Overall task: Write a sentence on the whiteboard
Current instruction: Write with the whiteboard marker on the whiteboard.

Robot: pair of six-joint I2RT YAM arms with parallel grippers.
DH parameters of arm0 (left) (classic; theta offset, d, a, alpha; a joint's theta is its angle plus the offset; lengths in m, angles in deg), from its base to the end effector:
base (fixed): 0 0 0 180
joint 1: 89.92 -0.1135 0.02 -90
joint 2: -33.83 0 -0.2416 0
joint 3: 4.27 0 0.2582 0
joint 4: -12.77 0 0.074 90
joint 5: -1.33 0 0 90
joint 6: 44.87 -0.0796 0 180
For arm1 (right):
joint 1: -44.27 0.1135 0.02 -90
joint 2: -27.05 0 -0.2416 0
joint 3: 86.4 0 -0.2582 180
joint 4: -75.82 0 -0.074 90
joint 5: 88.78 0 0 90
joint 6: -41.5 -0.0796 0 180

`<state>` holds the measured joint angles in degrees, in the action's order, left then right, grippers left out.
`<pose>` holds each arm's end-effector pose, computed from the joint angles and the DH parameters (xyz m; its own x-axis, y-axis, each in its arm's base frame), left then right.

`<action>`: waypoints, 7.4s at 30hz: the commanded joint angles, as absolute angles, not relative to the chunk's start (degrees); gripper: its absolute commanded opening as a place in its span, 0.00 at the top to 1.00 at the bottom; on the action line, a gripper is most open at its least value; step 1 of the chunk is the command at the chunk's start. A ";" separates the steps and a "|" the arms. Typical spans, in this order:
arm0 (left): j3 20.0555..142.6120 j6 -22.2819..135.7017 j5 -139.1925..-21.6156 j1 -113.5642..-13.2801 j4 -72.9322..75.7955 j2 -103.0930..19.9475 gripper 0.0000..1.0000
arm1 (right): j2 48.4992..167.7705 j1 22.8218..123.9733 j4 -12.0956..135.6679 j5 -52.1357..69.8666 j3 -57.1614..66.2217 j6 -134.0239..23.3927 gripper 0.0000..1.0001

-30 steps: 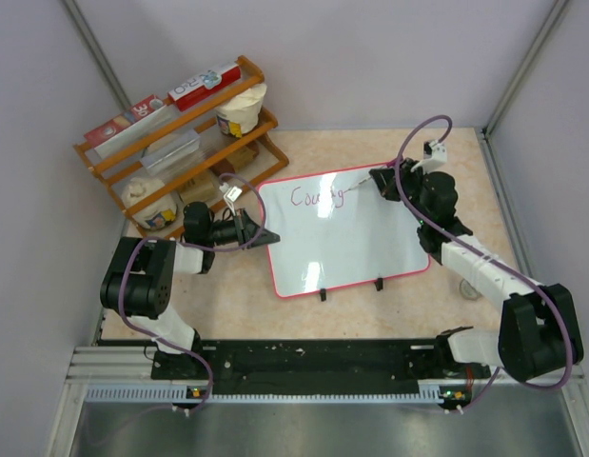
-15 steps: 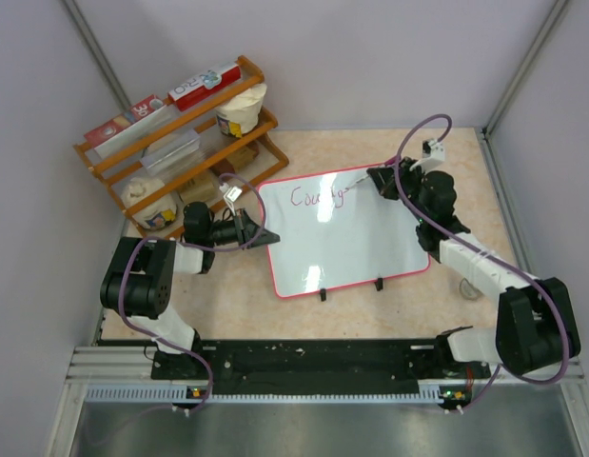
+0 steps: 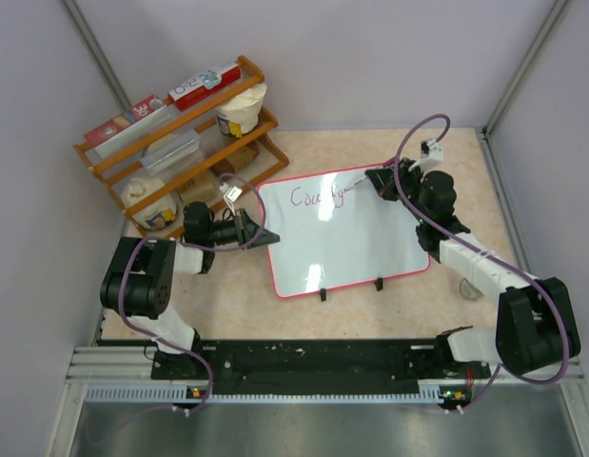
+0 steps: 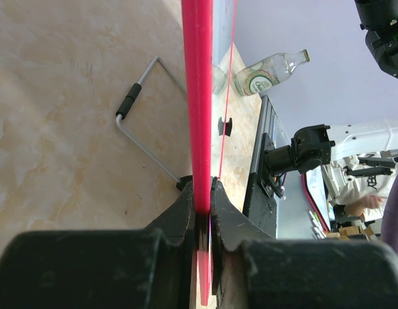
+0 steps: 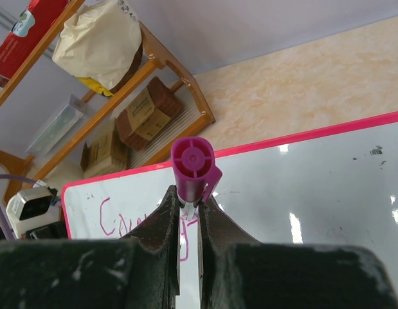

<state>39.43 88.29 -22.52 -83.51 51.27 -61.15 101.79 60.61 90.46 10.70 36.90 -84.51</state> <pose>0.2960 -0.1065 0.1292 -0.7975 -0.1887 -0.5730 0.5291 0.2374 -0.8147 0.3362 0.1122 0.2576 -0.3019 0.5158 -0.8017 -0.3186 0.7380 0.5948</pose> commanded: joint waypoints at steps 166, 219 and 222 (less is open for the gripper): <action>39.66 81.43 -28.28 -83.51 49.25 -57.92 1.00 | 73.46 56.57 74.34 13.09 48.96 -80.58 1.00; 39.75 81.69 -28.28 -83.51 49.25 -58.01 1.00 | 74.08 56.58 76.97 14.32 48.70 -81.20 1.00; 39.84 81.52 -28.37 -83.51 49.16 -58.10 1.00 | 73.90 56.57 76.36 14.14 48.44 -81.02 1.00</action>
<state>39.43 85.90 -23.61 -83.42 48.36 -58.94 74.47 56.89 73.54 13.54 49.77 -80.73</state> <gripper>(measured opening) 0.100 0.062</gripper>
